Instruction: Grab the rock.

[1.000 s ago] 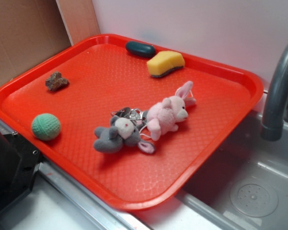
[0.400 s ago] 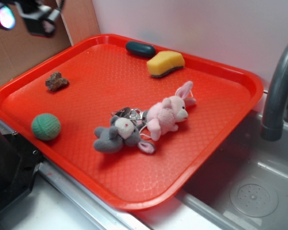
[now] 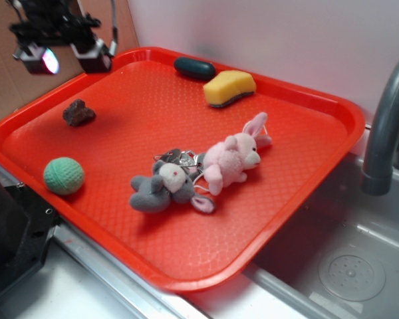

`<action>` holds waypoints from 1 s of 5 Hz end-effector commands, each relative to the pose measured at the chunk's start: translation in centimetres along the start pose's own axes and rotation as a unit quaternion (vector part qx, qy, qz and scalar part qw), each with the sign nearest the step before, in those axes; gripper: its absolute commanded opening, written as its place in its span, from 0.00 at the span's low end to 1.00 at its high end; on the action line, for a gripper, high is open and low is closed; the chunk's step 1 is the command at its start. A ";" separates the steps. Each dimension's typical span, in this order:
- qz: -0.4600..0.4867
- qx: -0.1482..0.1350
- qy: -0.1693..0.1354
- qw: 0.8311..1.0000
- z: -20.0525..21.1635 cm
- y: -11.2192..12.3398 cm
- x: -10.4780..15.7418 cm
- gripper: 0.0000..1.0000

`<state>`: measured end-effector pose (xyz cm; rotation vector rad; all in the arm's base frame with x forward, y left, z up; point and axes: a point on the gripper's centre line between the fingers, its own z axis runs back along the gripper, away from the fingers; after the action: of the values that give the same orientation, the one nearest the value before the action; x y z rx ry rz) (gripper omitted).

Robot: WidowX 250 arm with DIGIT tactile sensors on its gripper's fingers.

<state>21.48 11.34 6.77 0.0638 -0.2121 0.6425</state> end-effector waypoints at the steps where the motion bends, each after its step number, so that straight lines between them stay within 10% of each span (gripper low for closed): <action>1: -0.039 -0.039 0.047 0.997 -4.7 0.6 0.0 1.00; 2: -0.070 -0.025 0.091 0.993 -5.1 0.4 -1.0 0.00; 5: -0.078 -0.010 0.119 0.990 -4.5 0.3 -0.5 0.00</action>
<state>21.63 11.50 1.54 -0.0120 0.0354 0.5048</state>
